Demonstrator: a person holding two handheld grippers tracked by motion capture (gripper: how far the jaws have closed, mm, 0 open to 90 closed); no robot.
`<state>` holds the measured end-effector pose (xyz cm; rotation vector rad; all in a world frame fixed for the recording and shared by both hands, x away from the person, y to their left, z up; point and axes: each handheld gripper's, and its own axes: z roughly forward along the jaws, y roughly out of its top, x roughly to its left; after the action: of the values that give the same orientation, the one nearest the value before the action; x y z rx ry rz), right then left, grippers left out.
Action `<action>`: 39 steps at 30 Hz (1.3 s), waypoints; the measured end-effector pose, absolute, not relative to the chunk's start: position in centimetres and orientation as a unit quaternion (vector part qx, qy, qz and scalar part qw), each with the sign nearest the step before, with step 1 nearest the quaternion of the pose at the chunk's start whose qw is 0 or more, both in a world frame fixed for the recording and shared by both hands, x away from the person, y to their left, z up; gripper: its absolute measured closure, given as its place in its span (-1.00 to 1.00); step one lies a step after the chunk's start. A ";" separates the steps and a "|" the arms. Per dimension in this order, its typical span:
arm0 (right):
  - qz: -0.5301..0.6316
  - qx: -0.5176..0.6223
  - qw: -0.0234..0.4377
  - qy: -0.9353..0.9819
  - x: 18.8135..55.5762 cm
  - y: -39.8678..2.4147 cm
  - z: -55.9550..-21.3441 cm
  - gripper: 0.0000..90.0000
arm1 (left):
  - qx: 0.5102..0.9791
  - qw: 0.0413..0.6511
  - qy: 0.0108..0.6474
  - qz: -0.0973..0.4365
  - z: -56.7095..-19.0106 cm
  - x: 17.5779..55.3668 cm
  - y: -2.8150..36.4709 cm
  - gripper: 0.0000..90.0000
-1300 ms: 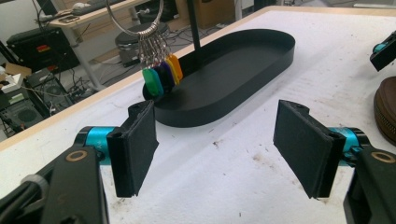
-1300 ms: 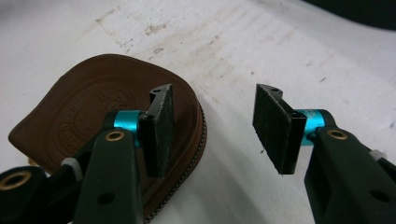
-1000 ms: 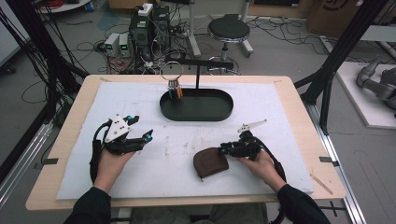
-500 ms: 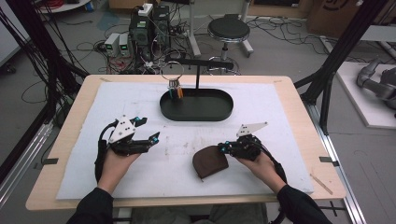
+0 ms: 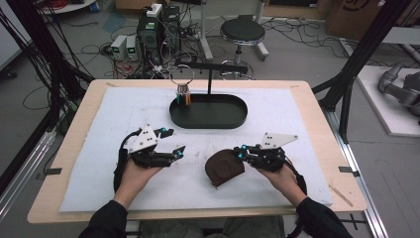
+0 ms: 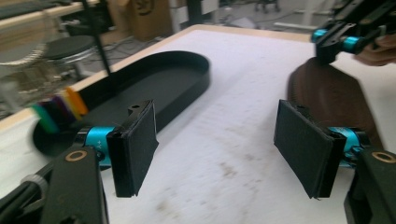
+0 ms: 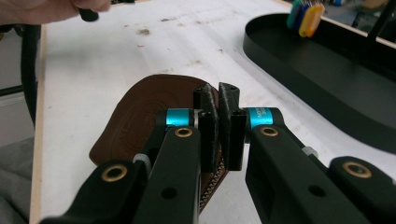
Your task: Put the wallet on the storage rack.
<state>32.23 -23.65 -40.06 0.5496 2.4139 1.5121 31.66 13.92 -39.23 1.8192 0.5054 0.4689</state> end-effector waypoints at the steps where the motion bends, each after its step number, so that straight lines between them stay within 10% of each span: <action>1: 0.520 0.184 0.124 0.825 32.1 -23.7 -39.9 0.96 | 0.774 0.566 0.210 0.189 -39.3 31.7 13.6 -0.34; 25: 0.536 0.107 0.142 0.826 30.6 -23.8 -38.8 0.96 | 0.817 0.556 0.156 0.006 -42.5 32.8 7.9 -0.32; 39: 0.542 0.100 0.134 0.824 30.6 -24.1 -38.7 0.96 | 0.829 0.539 0.142 -0.040 -43.7 32.9 6.9 0.26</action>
<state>30.61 -24.06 -38.70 0.2905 2.3867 1.5706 32.90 6.92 -43.74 1.9712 0.3367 -0.0950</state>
